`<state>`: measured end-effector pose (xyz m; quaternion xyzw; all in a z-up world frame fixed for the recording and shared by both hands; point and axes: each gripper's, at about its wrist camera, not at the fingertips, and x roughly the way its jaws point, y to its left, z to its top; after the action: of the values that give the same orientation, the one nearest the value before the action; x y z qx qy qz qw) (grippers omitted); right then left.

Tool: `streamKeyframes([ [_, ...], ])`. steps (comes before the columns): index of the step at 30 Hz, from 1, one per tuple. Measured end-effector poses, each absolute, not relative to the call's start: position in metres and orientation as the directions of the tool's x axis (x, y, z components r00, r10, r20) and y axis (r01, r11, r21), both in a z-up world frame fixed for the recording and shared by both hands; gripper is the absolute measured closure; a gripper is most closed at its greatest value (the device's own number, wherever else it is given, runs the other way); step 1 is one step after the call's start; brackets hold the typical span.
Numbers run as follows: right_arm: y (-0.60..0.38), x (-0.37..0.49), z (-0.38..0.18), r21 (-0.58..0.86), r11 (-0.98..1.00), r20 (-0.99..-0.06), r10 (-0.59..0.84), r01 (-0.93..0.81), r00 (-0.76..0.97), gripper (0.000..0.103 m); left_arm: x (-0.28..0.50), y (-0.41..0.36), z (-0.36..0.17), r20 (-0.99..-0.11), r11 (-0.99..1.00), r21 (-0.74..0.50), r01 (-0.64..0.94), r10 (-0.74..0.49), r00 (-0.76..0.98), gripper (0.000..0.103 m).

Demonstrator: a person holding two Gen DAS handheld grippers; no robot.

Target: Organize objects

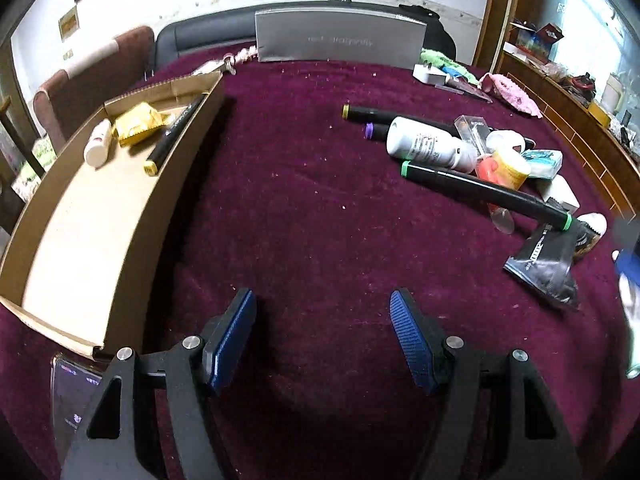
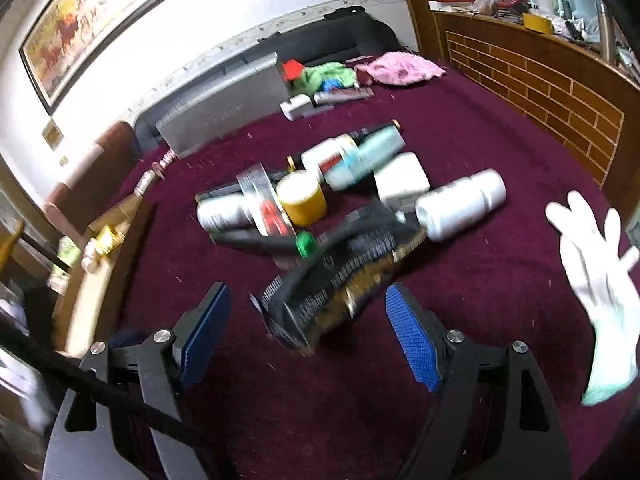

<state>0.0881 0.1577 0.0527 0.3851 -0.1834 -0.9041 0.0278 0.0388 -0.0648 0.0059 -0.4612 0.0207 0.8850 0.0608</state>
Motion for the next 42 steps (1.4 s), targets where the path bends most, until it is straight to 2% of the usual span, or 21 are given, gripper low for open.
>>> streamKeyframes([
  [5, 0.171, 0.052, 0.079, 0.467, -0.883, -0.665, -0.326, -0.034, -0.673, 0.023, 0.037, -0.061, 0.005, -0.818, -0.985, -0.047, -0.168, 0.135, -0.560, 0.015],
  [11, 0.151, -0.021, 0.067, 0.478, -0.878, -0.729, -0.402, 0.008, -0.554, 0.023, 0.035, -0.057, 0.003, -0.823, -0.980, -0.047, -0.194, 0.148, -0.548, 0.005],
  [15, 0.138, -0.048, 0.039, 0.454, -0.890, -0.807, -0.385, -0.053, -0.448, 0.023, 0.034, -0.055, 0.002, -0.825, -0.978, -0.043, -0.202, 0.149, -0.545, 0.002],
  [17, 0.129, -0.051, 0.029, 0.488, -0.872, -0.812, -0.437, -0.040, -0.386, 0.023, 0.034, -0.056, 0.002, -0.824, -0.978, -0.048, -0.202, 0.153, -0.545, 0.002],
  [21, 0.111, -0.042, 0.025, 0.587, -0.809, -0.763, -0.564, 0.028, -0.315, 0.023, 0.034, -0.056, 0.001, -0.824, -0.978, -0.047, -0.202, 0.152, -0.545, 0.002],
  [23, 0.103, -0.035, 0.025, 0.682, -0.729, -0.695, -0.670, 0.058, -0.261, 0.022, 0.034, -0.056, 0.001, -0.824, -0.978, -0.050, -0.202, 0.155, -0.546, 0.002],
  [25, 0.103, -0.024, 0.030, 0.722, -0.689, -0.653, -0.710, 0.070, -0.264, 0.022, 0.034, -0.055, 0.000, -0.824, -0.978, -0.049, -0.202, 0.154, -0.546, 0.002],
  [28, 0.113, -0.009, 0.044, 0.674, -0.733, -0.668, -0.658, 0.092, -0.347, 0.022, 0.035, -0.054, 0.000, -0.825, -0.978, -0.043, -0.203, 0.149, -0.545, 0.002],
  [32, 0.135, 0.033, 0.074, 0.508, -0.856, -0.687, -0.467, 0.091, -0.557, 0.023, 0.034, -0.046, -0.002, -0.836, -0.977, 0.013, -0.214, 0.107, -0.538, 0.001],
  [35, 0.148, 0.085, 0.105, 0.287, -0.958, -0.593, -0.195, 0.021, -0.781, 0.020, 0.033, -0.046, -0.003, -0.837, -0.976, 0.010, -0.218, 0.111, -0.536, 0.001],
  [36, 0.150, 0.101, 0.114, 0.217, -0.976, -0.542, -0.096, -0.029, -0.835, 0.017, 0.033, -0.046, -0.003, -0.837, -0.976, 0.010, -0.218, 0.112, -0.536, 0.001],
  [37, 0.151, 0.108, 0.118, 0.185, -0.981, -0.504, -0.040, -0.063, -0.863, 0.009, 0.033, -0.046, -0.003, -0.837, -0.976, 0.011, -0.218, 0.110, -0.536, 0.001],
  [38, 0.152, 0.116, 0.119, 0.185, -0.979, -0.475, -0.013, -0.085, -0.880, 0.000, 0.033, -0.045, -0.003, -0.837, -0.976, 0.011, -0.217, 0.110, -0.536, 0.001],
  [40, 0.165, 0.120, 0.114, 0.240, -0.962, -0.452, 0.004, -0.126, -0.892, 0.000, 0.033, -0.045, -0.003, -0.837, -0.976, 0.012, -0.218, 0.110, -0.536, 0.001],
  [42, 0.176, 0.107, 0.105, 0.270, -0.950, -0.520, -0.004, -0.160, -0.854, 0.000, 0.033, -0.045, -0.003, -0.836, -0.976, 0.011, -0.218, 0.110, -0.537, 0.001],
])
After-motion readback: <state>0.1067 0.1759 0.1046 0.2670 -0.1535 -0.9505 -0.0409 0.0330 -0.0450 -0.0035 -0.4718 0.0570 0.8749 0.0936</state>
